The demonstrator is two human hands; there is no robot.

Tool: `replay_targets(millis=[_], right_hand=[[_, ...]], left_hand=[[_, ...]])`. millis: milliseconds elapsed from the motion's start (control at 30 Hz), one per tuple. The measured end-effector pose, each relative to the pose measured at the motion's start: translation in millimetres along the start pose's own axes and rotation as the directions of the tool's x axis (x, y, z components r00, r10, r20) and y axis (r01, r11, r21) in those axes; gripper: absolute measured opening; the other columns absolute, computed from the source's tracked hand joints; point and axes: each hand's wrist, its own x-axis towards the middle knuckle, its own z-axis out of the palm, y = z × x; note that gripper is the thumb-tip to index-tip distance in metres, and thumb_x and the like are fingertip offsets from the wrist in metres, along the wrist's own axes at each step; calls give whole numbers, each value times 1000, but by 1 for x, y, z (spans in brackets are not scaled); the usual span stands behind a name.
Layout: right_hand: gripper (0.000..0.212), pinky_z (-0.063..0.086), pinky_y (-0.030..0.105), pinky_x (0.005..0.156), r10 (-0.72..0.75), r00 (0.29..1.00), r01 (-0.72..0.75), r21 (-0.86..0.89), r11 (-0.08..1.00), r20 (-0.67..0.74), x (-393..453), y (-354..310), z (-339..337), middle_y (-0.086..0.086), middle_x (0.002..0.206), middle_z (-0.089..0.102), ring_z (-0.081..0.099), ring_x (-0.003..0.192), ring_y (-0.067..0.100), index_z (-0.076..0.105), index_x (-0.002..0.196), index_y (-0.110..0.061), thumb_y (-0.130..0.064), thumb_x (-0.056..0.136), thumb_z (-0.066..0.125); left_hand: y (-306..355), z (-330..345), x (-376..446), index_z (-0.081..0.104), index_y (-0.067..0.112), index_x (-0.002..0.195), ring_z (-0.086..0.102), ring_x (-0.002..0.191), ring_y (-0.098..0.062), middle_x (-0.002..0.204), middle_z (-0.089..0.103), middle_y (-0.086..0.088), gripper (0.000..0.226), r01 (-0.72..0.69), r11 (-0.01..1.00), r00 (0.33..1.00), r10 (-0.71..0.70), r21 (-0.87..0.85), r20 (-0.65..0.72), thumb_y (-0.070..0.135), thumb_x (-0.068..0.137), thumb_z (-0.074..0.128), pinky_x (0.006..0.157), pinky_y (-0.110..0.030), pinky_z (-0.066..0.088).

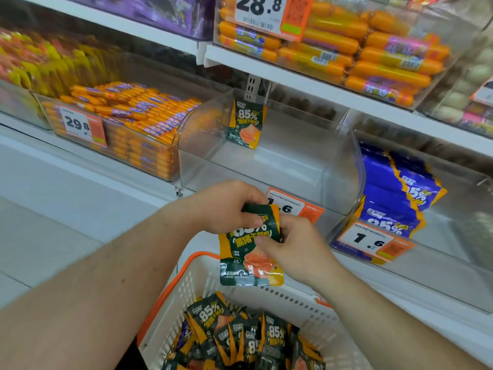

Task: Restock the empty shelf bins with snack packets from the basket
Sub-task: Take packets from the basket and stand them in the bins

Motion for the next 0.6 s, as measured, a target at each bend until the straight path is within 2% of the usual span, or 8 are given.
replay_targets(millis=[67, 100, 133, 200, 267, 333, 400, 600], right_hand=[[7, 60, 38, 69, 39, 999, -42, 142, 989, 25, 8, -11, -2, -3, 77, 74, 71, 69, 15, 72, 87, -20, -12, 87, 72], [7, 58, 32, 56, 76, 996, -85, 259, 962, 46, 12, -17, -7, -3, 69, 72, 67, 57, 13, 71, 87, -15, -8, 88, 70], [6, 47, 23, 41, 122, 990, -138, 369, 919, 66, 19, -24, -13, -3, 58, 66, 56, 42, 9, 69, 86, -10, -5, 89, 68], [13, 22, 16, 34, 214, 971, -236, 535, 811, 104, 38, -33, -30, -3, 43, 49, 32, 31, 7, 60, 80, -10, -8, 92, 63], [17, 20, 16, 32, 265, 956, -278, 663, 695, 123, 67, -41, -47, -2, 41, 41, 28, 32, 7, 54, 78, -13, -14, 93, 61], [18, 23, 16, 31, 303, 950, -266, 702, 660, 75, 100, -48, -57, -2, 47, 41, 30, 33, 6, 53, 79, -16, -19, 93, 64], [22, 26, 16, 34, 328, 944, -226, 648, 727, -39, 131, -54, -59, -2, 56, 44, 32, 35, 6, 52, 77, -18, -21, 92, 67], [15, 41, 23, 42, 249, 932, -131, 397, 909, -262, 227, -53, -39, 9, 73, 61, 47, 47, 13, 57, 85, -11, -19, 96, 63]], left_hand=[[-3, -4, 1, 68, 25, 104, 64, 83, -10, 87, 67, 12, 17, 13, 995, 988, -27, -97, -151, 26, 88, 70, 71, -24, 49], [-5, -7, 1, 66, 26, 111, 63, 87, -10, 88, 65, 15, 23, 23, 986, 960, -68, -166, -270, 29, 88, 69, 73, -23, 49], [-9, -12, 2, 64, 25, 116, 62, 89, -9, 90, 63, 17, 28, 24, 976, 909, -112, -218, -402, 32, 89, 67, 76, -23, 48], [-20, -23, 4, 63, 21, 119, 60, 95, -13, 96, 63, 14, 31, 31, 975, 749, -168, -220, -641, 35, 92, 62, 83, -30, 49], [-32, -31, 7, 64, 15, 118, 59, 103, -23, 107, 65, 1, 34, 99, 983, 597, -184, -156, -781, 36, 91, 58, 90, -39, 48], [-44, -33, 12, 61, 13, 121, 53, 115, -29, 121, 62, -7, 43, 234, 966, 531, -219, -106, -819, 39, 87, 54, 96, -42, 42], [-51, -29, 19, 55, 15, 130, 42, 129, -28, 137, 52, -5, 48, 348, 935, 518, -258, -75, -816, 38, 88, 57, 103, -43, 32], [-58, -21, 42, 38, 21, 144, 13, 145, -20, 159, 21, 2, 63, 448, 891, 496, -318, -76, -808, 37, 86, 59, 115, -43, 10]])
